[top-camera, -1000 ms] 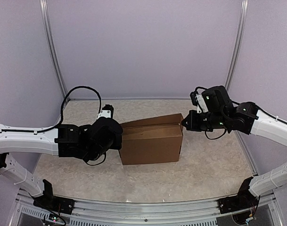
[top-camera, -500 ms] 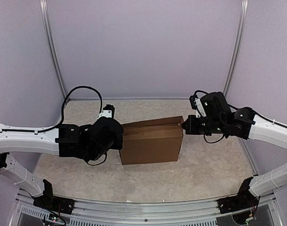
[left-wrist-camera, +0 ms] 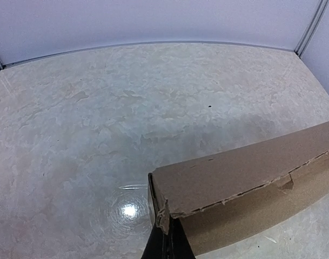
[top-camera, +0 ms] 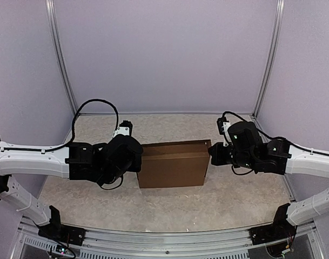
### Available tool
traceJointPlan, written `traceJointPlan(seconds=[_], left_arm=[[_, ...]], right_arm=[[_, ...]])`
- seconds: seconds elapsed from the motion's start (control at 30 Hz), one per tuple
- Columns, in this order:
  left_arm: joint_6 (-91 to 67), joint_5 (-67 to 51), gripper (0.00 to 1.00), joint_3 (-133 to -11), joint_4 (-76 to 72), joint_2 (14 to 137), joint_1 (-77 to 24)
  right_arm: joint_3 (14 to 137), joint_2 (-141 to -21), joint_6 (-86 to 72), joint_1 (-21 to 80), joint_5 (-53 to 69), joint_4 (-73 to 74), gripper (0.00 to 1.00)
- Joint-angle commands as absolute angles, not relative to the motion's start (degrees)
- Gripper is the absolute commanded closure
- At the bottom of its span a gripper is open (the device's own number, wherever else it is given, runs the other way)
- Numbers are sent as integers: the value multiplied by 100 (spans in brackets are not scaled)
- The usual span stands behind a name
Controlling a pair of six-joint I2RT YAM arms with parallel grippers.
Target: Fold the paper box
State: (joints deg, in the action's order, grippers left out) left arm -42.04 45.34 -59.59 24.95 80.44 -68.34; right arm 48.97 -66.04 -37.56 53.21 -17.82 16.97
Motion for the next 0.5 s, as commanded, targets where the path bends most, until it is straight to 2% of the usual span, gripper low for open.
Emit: traceJointPlan(seconds=[0.0,0.37,0.43,0.47], left_arm=[[-4330,3568,100,-5648,3002,8294,-6836],[-4454,3131,100,-5244,2665,8123,-6782],[-4462,3113,100,-5222,2648,8109,-6772],[-4474,3111,100,-5209,2646,8104,-6768]], right_arm=[[4566,-6696,-3701,5610,-1982,1859,100],[4167,-6643,-3822,5771,-2109,1378,100],[4234,-6587,-3766,5771,-2172,1433,95],[4263,-6551,-3740,5772,-2219,1454,90]])
